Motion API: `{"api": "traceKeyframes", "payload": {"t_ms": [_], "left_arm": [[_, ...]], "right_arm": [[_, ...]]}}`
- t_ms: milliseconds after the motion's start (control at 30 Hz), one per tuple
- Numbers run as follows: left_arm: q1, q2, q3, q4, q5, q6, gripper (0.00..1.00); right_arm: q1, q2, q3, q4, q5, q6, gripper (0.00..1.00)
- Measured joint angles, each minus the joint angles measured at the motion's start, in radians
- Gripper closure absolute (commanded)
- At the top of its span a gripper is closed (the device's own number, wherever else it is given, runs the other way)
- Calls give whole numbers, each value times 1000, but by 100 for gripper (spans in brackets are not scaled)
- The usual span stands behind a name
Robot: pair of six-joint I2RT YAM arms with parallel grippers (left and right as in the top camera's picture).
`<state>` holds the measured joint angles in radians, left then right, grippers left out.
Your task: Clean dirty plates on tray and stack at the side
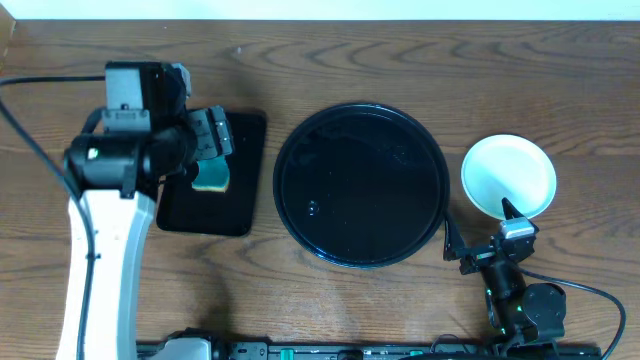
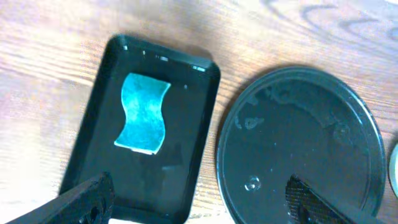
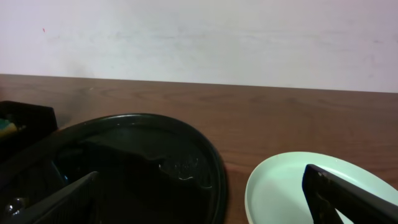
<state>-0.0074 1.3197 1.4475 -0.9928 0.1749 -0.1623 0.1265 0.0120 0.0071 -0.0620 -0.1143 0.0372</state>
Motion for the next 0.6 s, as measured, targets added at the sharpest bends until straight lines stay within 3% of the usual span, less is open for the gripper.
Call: {"api": "traceKeyframes", "payload": {"t_ms": [200,400,600], "left_arm": [[0,-303,-124,78,-2,104,12],[6,-735,-520,317,-5,198,12],[7,-1022,-925,613,-18,220,12]], "right_arm": [[-1,-1,0,0,3,0,1],[-1,0,0,-1,3,0,1],[-2,-1,0,-1,7,0,1]]}}
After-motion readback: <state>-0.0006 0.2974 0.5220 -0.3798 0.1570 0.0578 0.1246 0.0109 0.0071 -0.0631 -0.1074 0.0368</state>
